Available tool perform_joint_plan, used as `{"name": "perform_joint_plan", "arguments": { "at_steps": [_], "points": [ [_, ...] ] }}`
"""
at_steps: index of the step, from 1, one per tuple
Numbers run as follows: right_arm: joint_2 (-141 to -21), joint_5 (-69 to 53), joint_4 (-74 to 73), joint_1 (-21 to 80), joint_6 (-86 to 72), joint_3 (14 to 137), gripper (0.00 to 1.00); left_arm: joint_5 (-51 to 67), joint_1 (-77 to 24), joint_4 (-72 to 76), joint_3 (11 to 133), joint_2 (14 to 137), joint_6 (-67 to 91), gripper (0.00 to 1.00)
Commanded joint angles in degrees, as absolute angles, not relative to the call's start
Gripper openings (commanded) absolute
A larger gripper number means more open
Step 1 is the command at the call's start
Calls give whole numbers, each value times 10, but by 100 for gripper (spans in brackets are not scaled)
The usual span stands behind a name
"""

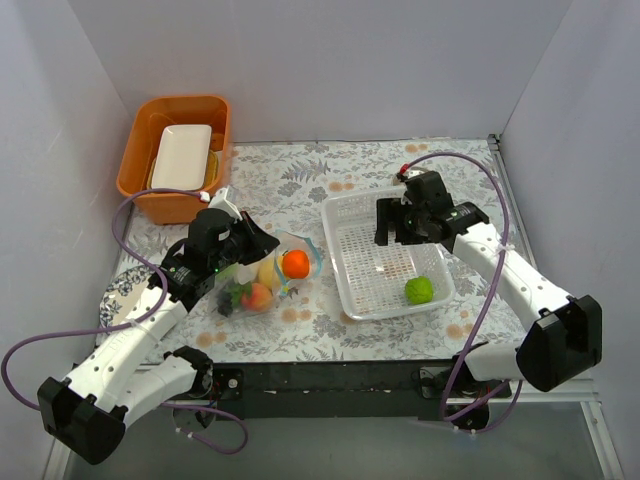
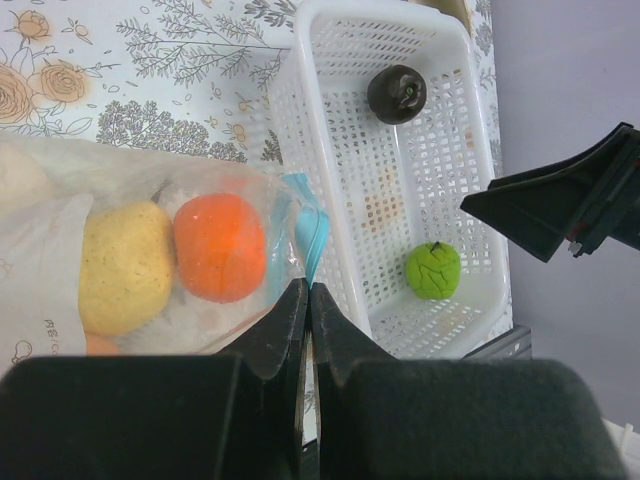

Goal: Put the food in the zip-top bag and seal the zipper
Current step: Pick up the fake fruit from the bin.

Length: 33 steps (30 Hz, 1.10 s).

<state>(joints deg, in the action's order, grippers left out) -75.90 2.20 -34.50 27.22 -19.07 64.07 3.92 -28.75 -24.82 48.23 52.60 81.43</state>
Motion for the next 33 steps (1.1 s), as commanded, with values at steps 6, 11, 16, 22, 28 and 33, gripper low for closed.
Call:
{"name": "perform_joint_plan", "arguments": {
  "at_steps": [6, 11, 16, 22, 28, 33],
  "points": [
    [-735, 85, -459, 272, -183, 633, 98, 51, -287, -236, 483, 519, 817, 0],
    [-733, 72, -446, 272, -197, 589, 98, 50, -287, -236, 486, 521, 809, 0],
    [-736, 82, -444, 272, -208, 567, 98, 47, -287, -240, 490, 523, 804, 0],
    [-738, 89, -447, 271, -195, 559, 98, 45, -287, -240, 487, 518, 805, 0],
    [-748, 94, -455, 271, -192, 549, 98, 45, -286, -241, 486, 519, 807, 0],
    [-742, 101, -444, 271, -199, 534, 98, 45, -287, -241, 483, 518, 808, 0]
  ]
}}
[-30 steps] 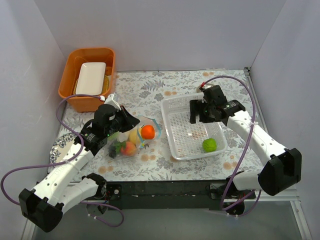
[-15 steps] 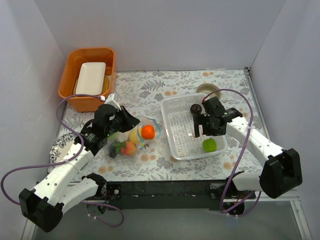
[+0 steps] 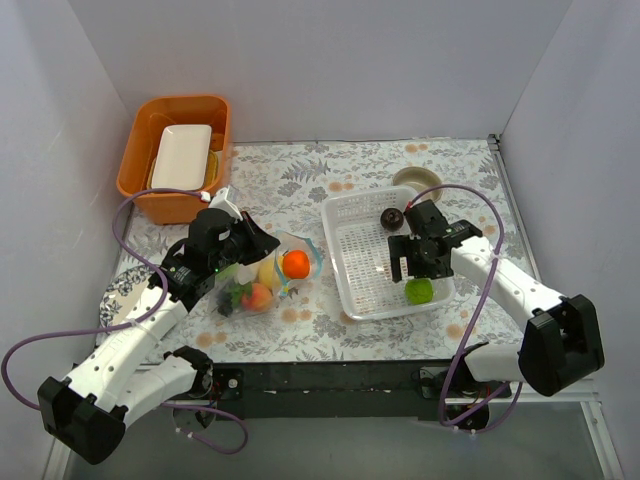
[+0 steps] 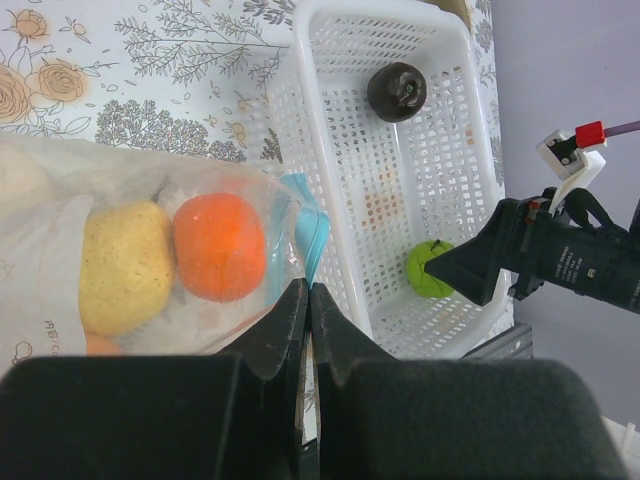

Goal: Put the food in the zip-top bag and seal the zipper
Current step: Pick up the fake fruit from the bin.

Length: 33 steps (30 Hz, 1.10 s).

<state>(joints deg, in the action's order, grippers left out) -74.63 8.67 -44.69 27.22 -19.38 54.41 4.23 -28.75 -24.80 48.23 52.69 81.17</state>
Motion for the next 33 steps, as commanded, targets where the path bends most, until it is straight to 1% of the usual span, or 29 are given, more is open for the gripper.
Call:
{"name": "perform_joint_plan", "arguments": {
  "at_steps": [1, 6, 7, 8, 9, 12, 14, 18, 23, 24, 26, 27, 29, 32, 33],
  "points": [
    [-746, 99, -442, 271, -198, 534, 98, 45, -287, -241, 483, 518, 808, 0],
    [-779, 84, -440, 271, -192, 533, 98, 39, -287, -242, 483, 512, 809, 0],
    [-781, 78, -436, 271, -190, 533, 97, 36, -287, -242, 483, 512, 809, 0],
    [-784, 70, -432, 271, -188, 533, 93, 34, -287, -243, 482, 511, 809, 0],
    [-790, 57, -424, 271, -188, 535, 92, 33, -286, -243, 483, 510, 809, 0],
    [-806, 33, -411, 271, -190, 543, 91, 40, -287, -243, 483, 515, 809, 0],
    [-816, 22, -406, 271, -190, 553, 86, 44, -287, -241, 483, 519, 809, 0],
    [-842, 4, -389, 272, -189, 577, 85, 45, -287, -240, 481, 521, 809, 0],
    [-879, -55, -360, 272, -187, 623, 83, 43, -287, -238, 479, 519, 810, 0],
    [-893, -68, -357, 272, -185, 630, 83, 42, -287, -238, 479, 519, 811, 0],
    [-906, -73, -362, 272, -181, 655, 90, 45, -287, -239, 479, 521, 811, 0],
    [-912, -69, -365, 272, -178, 661, 91, 45, -287, -239, 481, 521, 811, 0],
    [-911, -56, -372, 272, -171, 675, 92, 45, -287, -240, 481, 520, 811, 0],
    [-881, -16, -373, 272, -166, 676, 93, 39, -287, -242, 479, 519, 810, 0],
    [-851, 16, -361, 272, -168, 667, 94, 39, -287, -242, 479, 517, 810, 0]
  ]
}}
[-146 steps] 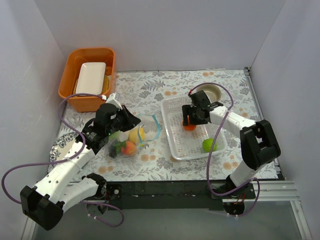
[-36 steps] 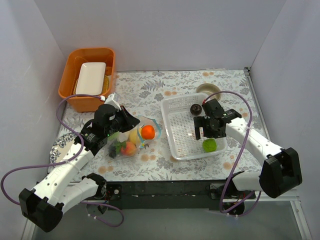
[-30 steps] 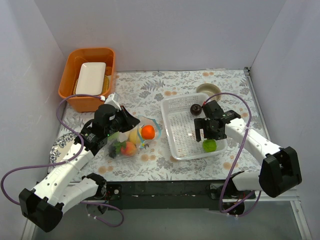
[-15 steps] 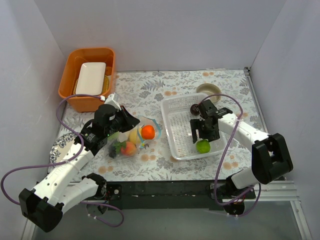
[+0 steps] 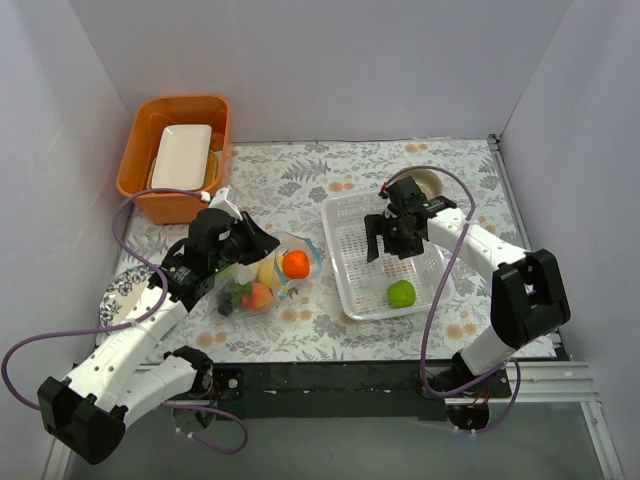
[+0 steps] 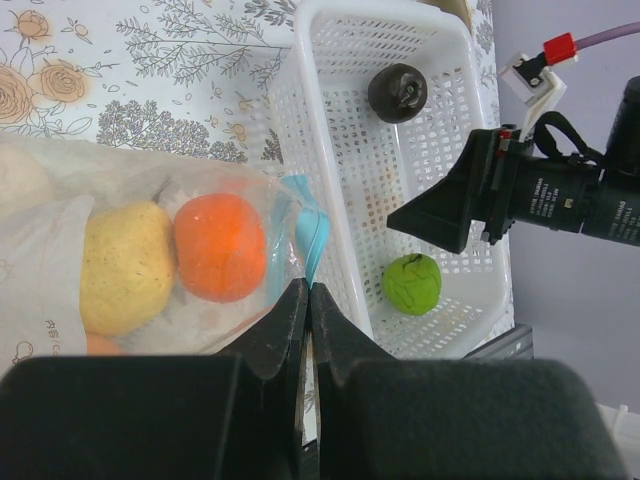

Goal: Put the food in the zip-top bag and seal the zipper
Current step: Pick up the fake fruit from the bin.

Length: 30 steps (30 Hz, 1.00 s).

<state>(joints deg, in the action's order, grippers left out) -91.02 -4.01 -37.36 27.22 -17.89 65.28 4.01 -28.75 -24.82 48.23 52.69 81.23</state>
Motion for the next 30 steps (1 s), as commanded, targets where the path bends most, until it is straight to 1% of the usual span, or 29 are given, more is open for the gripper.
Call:
{"name": "perform_joint_plan", "arguments": {
  "at_steps": [1, 2, 3, 4, 6, 8, 9, 13, 17, 24, 30],
  "points": [
    [-833, 25, -352, 272, -170, 659, 95, 38, -286, -243, 478, 518, 810, 0],
    [-813, 37, -339, 272, -177, 648, 98, 39, -287, -242, 477, 519, 811, 0],
    [-772, 66, -327, 271, -184, 622, 98, 39, -286, -242, 477, 519, 812, 0],
    [-751, 76, -286, 272, -191, 600, 98, 41, -287, -238, 475, 519, 813, 0],
    [-700, 122, -261, 270, -248, 538, 98, 45, -287, -235, 474, 522, 815, 0],
    [-687, 86, -237, 259, -247, 512, 98, 50, -287, -229, 474, 529, 815, 0],
    [-692, 38, -233, 258, -245, 500, 98, 52, -286, -229, 475, 532, 816, 0],
    [-714, -15, -255, 259, -236, 502, 98, 60, -287, -228, 481, 541, 814, 0],
    [-733, -6, -334, 260, -218, 530, 98, 57, -286, -227, 483, 539, 813, 0],
    [-741, -18, -405, 260, -193, 554, 98, 60, -287, -227, 475, 533, 816, 0],
    [-752, -11, -408, 270, -202, 520, 98, 62, -287, -228, 473, 527, 817, 0]
  ]
}}
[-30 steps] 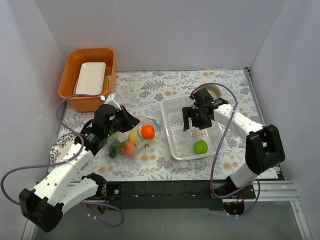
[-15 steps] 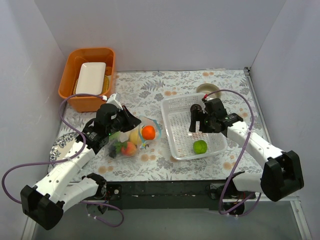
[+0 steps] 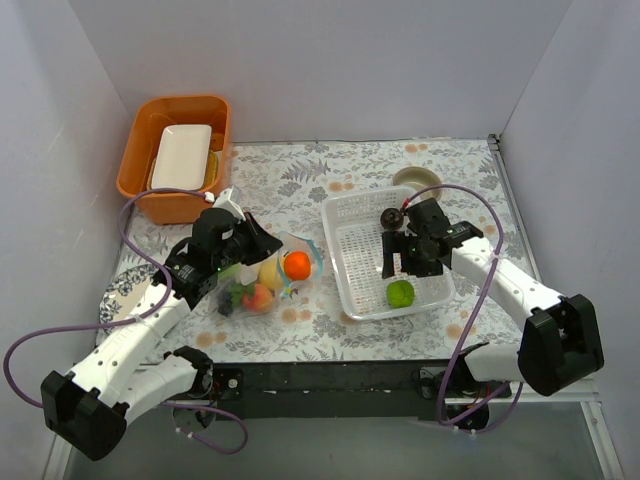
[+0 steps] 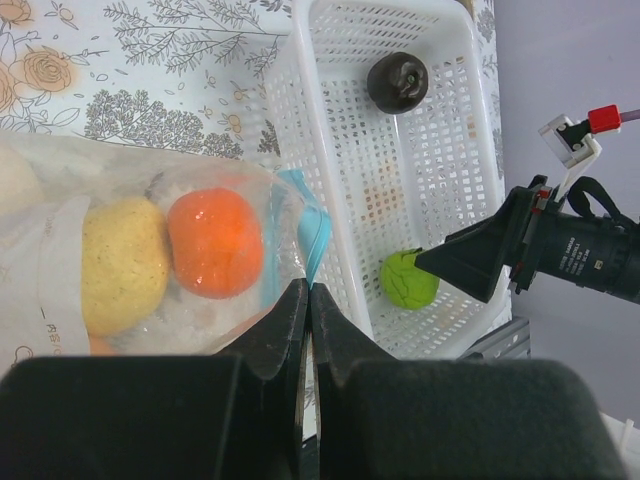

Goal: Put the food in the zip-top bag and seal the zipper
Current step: Pick up the fake fruit from the bin.

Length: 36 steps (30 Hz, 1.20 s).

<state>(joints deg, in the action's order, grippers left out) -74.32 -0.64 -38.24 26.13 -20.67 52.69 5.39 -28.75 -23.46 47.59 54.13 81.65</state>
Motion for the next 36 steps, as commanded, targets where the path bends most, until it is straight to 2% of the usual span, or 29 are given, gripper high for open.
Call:
{"name": "perform_joint_plan", "arguments": {
  "at_steps": [1, 6, 14, 21, 26, 32, 33, 36],
  "points": [
    [-754, -11, -408, 276, -203, 519, 98, 61, -287, -229, 474, 526, 816, 0],
    [-779, -37, -400, 298, -191, 522, 98, 64, -287, -220, 471, 523, 815, 0],
    [-841, 36, -436, 319, -189, 559, 84, 55, -286, -231, 480, 519, 811, 0],
    [-858, 32, -406, 319, -177, 597, 71, 59, -287, -234, 474, 513, 813, 0],
    [-918, 35, -386, 319, -166, 646, 73, 52, -287, -239, 478, 509, 813, 0],
    [-988, 44, -361, 320, -154, 678, 80, 51, -287, -254, 487, 509, 809, 0],
    [-990, 45, -359, 319, -153, 678, 87, 48, -287, -255, 488, 508, 809, 0],
    [-982, 51, -353, 319, -150, 672, 92, 51, -287, -257, 485, 507, 809, 0]
  ]
}}
